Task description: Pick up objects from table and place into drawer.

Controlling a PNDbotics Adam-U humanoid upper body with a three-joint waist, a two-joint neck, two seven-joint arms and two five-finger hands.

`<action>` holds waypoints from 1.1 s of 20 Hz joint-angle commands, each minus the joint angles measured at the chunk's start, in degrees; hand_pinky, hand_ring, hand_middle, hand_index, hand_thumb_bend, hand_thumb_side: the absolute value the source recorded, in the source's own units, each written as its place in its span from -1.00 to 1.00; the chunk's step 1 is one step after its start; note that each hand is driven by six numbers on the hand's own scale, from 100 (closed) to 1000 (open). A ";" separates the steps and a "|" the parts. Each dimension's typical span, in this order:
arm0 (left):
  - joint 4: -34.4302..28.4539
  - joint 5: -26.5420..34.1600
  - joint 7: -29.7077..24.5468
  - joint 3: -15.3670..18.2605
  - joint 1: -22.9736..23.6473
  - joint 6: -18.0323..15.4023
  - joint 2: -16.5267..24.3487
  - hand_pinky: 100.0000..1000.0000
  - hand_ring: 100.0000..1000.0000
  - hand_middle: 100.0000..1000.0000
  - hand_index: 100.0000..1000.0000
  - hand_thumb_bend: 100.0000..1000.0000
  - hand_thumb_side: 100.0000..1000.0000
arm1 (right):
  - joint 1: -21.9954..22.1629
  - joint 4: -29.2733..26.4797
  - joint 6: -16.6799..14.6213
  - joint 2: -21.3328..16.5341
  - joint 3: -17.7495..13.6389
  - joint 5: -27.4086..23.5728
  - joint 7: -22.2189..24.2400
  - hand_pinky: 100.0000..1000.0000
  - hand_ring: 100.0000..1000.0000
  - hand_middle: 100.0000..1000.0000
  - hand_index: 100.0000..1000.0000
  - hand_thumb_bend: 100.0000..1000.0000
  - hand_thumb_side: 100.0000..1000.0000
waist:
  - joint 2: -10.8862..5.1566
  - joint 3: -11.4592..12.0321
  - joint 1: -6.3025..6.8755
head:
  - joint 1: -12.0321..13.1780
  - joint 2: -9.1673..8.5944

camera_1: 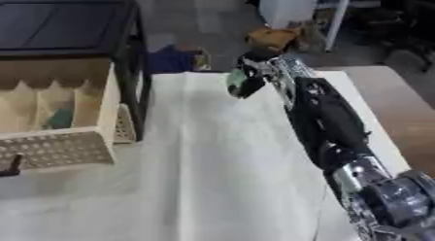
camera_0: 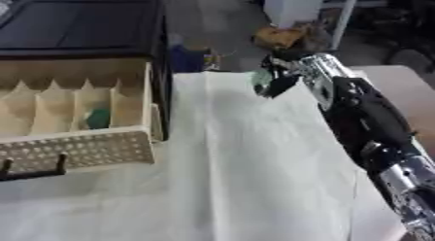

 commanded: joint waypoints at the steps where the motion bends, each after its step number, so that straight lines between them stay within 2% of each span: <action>1: -0.69 0.28 0.11 0.80 -0.51 0.42 1.50 -1.00 -1.00 -1.00 0.33 -0.85 0.90 | -2.31 -1.94 -0.95 -0.52 0.50 -0.39 0.34 -0.70 -0.04 -0.03 0.21 -1.00 -0.19 | -1.57 -0.20 -0.02 | 0.35 0.34; 7: -0.69 0.79 0.20 0.78 -0.49 0.85 2.02 -1.00 -1.00 -1.00 0.33 -0.85 0.89 | -4.17 -3.69 -2.34 0.15 1.75 -2.04 0.60 -0.73 -0.06 -0.06 0.18 -1.00 -0.13 | -2.51 -0.88 -0.37 | 1.28 0.97; 8: -0.69 0.87 0.22 0.77 -0.48 0.89 2.10 -1.00 -1.00 -1.00 0.33 -0.84 0.89 | -4.46 -4.07 -2.48 0.32 1.90 -2.38 0.66 -0.73 -0.06 -0.06 0.18 -1.00 -0.05 | -2.66 -0.98 -0.41 | 1.59 1.16; 9: -0.69 0.92 0.22 0.76 -0.46 0.94 2.15 -1.00 -1.00 -1.00 0.32 -0.86 0.89 | -4.71 -4.41 -2.57 0.47 2.05 -2.70 0.78 -0.74 -0.06 -0.06 0.18 -1.00 -0.12 | -2.78 -1.06 -0.44 | 1.88 1.32; 11: -0.69 0.98 0.14 0.67 -0.42 1.04 2.23 -1.00 -1.00 -1.00 0.32 -0.86 0.88 | -5.28 -5.02 -2.78 0.84 2.37 -3.39 1.06 -0.74 -0.06 -0.07 0.18 -1.00 -0.11 | -3.05 -1.21 -0.51 | 2.47 1.71; 12: -0.69 1.01 0.09 0.63 -0.42 1.09 2.27 -1.00 -1.00 -1.00 0.32 -0.86 0.88 | -5.58 -5.27 -2.93 1.06 2.56 -3.82 1.25 -0.74 -0.06 -0.07 0.18 -1.00 0.08 | -3.19 -1.28 -0.55 | 2.74 2.04; 13: -0.69 1.05 0.07 0.60 -0.42 1.14 2.30 -1.00 -1.00 -1.00 0.32 -0.86 0.88 | -5.86 -5.50 -3.04 1.25 2.74 -4.24 1.44 -0.74 -0.06 -0.07 0.18 -1.00 -0.10 | -3.32 -1.36 -0.58 | 2.96 2.38; 17: -0.69 1.18 -0.08 0.40 -0.37 1.41 2.46 -1.00 -1.00 -1.00 0.32 -0.86 0.88 | -7.10 -6.28 -3.62 2.14 3.69 -5.40 2.21 -0.74 -0.06 -0.07 0.18 -1.00 -0.07 | -3.89 -1.76 -0.77 | 3.95 4.14; 22: -0.69 1.52 -0.13 0.29 -0.39 1.91 2.68 -1.00 -1.00 -1.00 0.32 -0.86 0.87 | -8.61 -6.51 -3.59 2.89 4.27 -7.19 2.85 -0.75 -0.07 -0.07 0.18 -1.00 -0.04 | -4.65 -2.31 -1.19 | 4.51 5.40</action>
